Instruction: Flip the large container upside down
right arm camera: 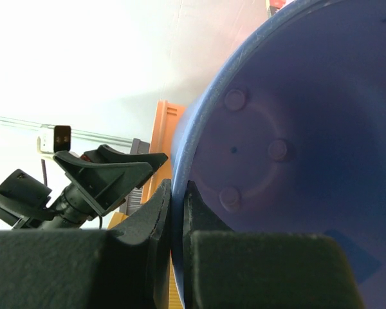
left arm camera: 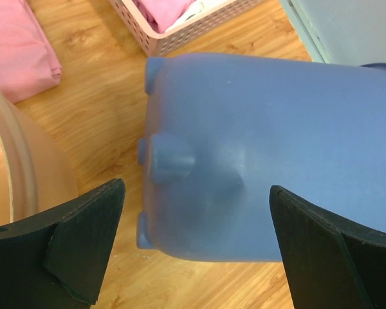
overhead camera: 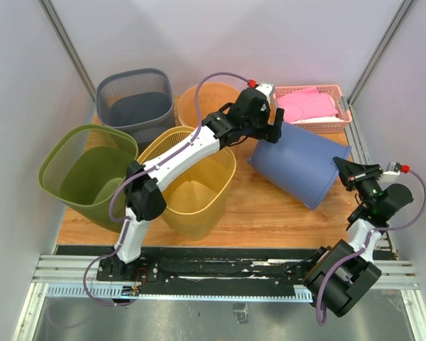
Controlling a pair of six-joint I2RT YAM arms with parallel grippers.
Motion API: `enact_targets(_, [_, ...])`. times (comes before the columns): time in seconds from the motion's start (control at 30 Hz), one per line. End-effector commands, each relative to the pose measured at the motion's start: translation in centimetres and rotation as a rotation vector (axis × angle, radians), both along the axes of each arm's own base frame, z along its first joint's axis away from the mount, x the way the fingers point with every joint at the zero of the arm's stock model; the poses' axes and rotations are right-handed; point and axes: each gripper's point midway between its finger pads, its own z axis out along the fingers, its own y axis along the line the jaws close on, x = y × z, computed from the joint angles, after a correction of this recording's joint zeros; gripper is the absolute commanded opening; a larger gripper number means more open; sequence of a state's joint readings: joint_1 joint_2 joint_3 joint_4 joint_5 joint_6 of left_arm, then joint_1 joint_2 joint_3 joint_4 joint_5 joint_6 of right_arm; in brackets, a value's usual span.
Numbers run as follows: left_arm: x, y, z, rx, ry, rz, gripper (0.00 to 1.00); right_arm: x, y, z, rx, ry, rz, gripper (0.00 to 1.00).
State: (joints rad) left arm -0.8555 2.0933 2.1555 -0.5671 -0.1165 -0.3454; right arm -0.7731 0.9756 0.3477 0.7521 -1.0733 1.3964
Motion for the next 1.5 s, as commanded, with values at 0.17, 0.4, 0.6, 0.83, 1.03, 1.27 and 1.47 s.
enact_targets(0.17, [0.2, -1.8, -2.3, -0.045, 0.098, -0.088, 0.99, -0.5, -1.0, -3.3, 0.060, 0.086, -0.055, 0.00])
enact_targets(0.4, [-0.4, -3.2, -2.5, -0.103, 0.117, -0.148, 0.99, -0.5, -1.0, -3.3, 0.060, 0.090, -0.055, 0.00])
enact_targets(0.6, [-2.7, -4.6, 1.3, -0.245, 0.090, -0.286, 0.99, -0.5, -1.0, -3.5, 0.059, 0.095, -0.055, 0.00])
enact_targets(0.83, [-5.7, -5.5, 4.9, -0.365, 0.123, -0.423, 0.99, -0.5, -0.9, -3.4, 0.060, 0.096, -0.053, 0.00])
enact_targets(1.03, [-7.4, -5.3, 8.3, -0.443, 0.111, -0.486, 0.99, -0.4, -0.4, -3.2, 0.062, 0.093, -0.049, 0.01])
enact_targets(1.27, [-9.0, -4.9, 10.6, -0.510, 0.111, -0.534, 0.99, 0.0, 0.9, -3.9, 0.094, 0.090, -0.027, 0.05])
enact_targets(1.47, [-4.5, -2.1, 8.8, -0.330, 0.026, -0.251, 0.99, 0.2, 1.1, -5.2, 0.118, 0.116, -0.019, 0.01])
